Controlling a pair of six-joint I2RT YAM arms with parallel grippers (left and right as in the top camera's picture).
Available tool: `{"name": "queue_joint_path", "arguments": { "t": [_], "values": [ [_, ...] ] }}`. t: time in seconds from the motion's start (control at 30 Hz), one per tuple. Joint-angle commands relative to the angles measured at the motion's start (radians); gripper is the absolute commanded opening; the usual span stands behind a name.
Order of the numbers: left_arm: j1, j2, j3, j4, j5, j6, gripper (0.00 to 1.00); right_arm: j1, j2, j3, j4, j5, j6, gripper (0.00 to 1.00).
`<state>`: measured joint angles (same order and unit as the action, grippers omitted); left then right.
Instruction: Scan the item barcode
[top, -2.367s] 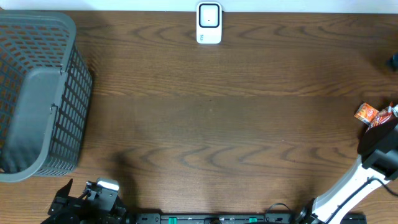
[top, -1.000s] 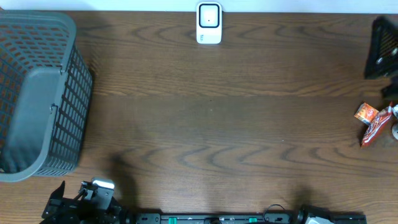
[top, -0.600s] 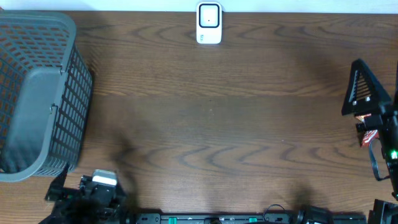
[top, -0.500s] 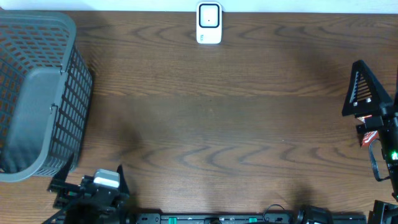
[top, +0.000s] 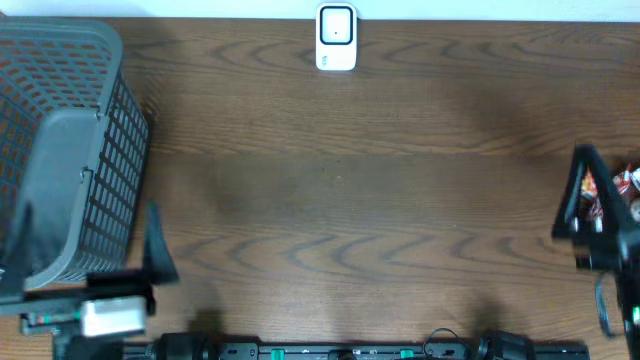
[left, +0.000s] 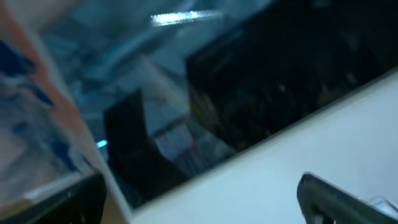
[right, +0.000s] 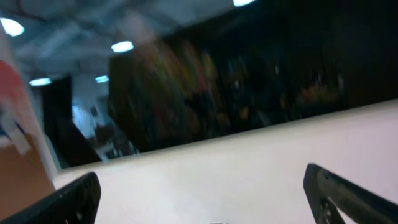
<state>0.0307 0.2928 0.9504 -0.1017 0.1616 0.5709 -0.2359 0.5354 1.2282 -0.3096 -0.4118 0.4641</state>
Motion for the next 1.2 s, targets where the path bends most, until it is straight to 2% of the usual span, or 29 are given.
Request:
{"name": "queue_joint_path", "arguments": {
  "t": [0.0,0.17,0.37,0.43,0.57,0.9,1.17],
  "values": [
    [-0.004,0.069,0.002,0.055,-0.076,-0.046,0.98,0.007,-0.090,0.000,0.002,0.003,0.010,0.99],
    [-0.004,0.166,0.002,0.090,-0.080,-0.107,0.98,0.007,-0.182,0.000,0.003,0.003,0.023,0.99],
    [-0.004,0.276,0.002,0.198,-0.136,-0.328,0.98,0.006,-0.256,0.000,0.003,0.004,0.056,0.99],
    [-0.004,0.295,0.002,0.206,-0.137,-0.367,0.98,0.006,-0.266,0.000,0.003,0.009,0.062,0.99],
    [-0.004,0.323,0.002,0.240,-0.137,-0.367,0.98,0.006,-0.266,0.000,0.005,0.019,0.139,0.99],
    [-0.004,0.336,0.002,0.269,-0.137,-0.340,0.98,0.006,-0.296,-0.003,-0.045,0.088,0.140,0.99],
    [-0.004,0.335,0.002,0.269,-0.136,-0.341,0.98,-0.031,-0.485,-0.072,-0.048,0.135,0.134,0.99]
  ]
}}
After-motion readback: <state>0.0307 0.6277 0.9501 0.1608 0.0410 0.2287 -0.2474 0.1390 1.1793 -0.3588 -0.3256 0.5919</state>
